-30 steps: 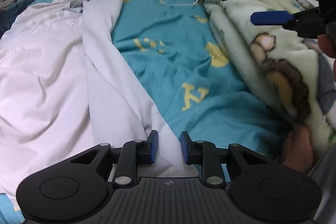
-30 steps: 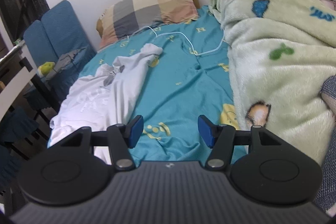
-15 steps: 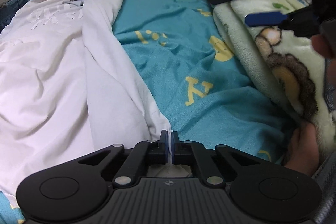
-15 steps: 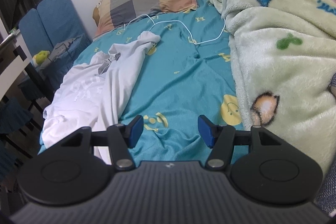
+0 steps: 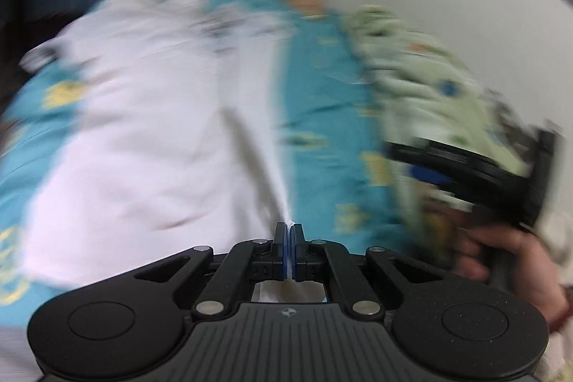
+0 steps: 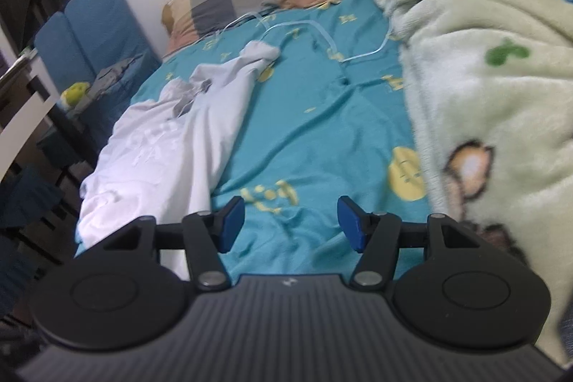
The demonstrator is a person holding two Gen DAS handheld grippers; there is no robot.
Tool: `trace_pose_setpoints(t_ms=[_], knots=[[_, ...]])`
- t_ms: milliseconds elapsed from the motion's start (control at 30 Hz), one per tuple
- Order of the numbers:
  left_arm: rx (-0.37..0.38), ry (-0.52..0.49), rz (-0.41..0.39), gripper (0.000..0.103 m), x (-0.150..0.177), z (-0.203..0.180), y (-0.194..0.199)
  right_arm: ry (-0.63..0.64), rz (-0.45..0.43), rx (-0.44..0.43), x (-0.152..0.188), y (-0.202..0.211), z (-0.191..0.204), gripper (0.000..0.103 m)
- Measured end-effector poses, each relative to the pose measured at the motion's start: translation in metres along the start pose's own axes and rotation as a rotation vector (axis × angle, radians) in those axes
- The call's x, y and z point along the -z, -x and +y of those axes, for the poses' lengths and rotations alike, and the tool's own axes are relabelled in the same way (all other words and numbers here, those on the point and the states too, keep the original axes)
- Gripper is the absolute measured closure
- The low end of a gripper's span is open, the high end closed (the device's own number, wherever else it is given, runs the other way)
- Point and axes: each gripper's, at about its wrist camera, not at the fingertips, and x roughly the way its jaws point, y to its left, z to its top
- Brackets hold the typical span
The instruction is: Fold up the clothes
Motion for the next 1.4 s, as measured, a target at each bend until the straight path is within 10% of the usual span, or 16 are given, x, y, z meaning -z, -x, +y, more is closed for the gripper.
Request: trace_pose_setpoints(t_ms=[200,600,1000,1133,1267,1400], knots=[[-0.061,0.194,0.126,0.101,-0.010,0.049,-0.019,-0.092,0.092,-0.144,0.004,-0.023,0.008,0.043],[-0.008,-0.125,-0.090,0.059,0.002,-0.029,-0.004,-0.192,0.072,-0.280,-0.060,-0.126,0.018,0.046],[-0.111,-0.454,0.144,0.057,0.031,-0.075,-0.091,-0.167,0.089,-0.307,-0.082,-0.242,0.021,0.046],[-0.136,-0.484,0.204,0.069,0.035,-0.069,-0.105,-0.164,0.068,-0.335,-0.090,-0.258,0.029,0.047],[-0.139,-0.489,0.209,0.097,0.036,-0.067,-0.105,-0.144,0.069,-0.320,-0.094,-0.265,0.036,0.091],[-0.074,-0.499,0.158,0.099,0.036,-0.074,-0.089,-0.124,0.056,-0.305,-0.102,-0.258,0.035,0.097]])
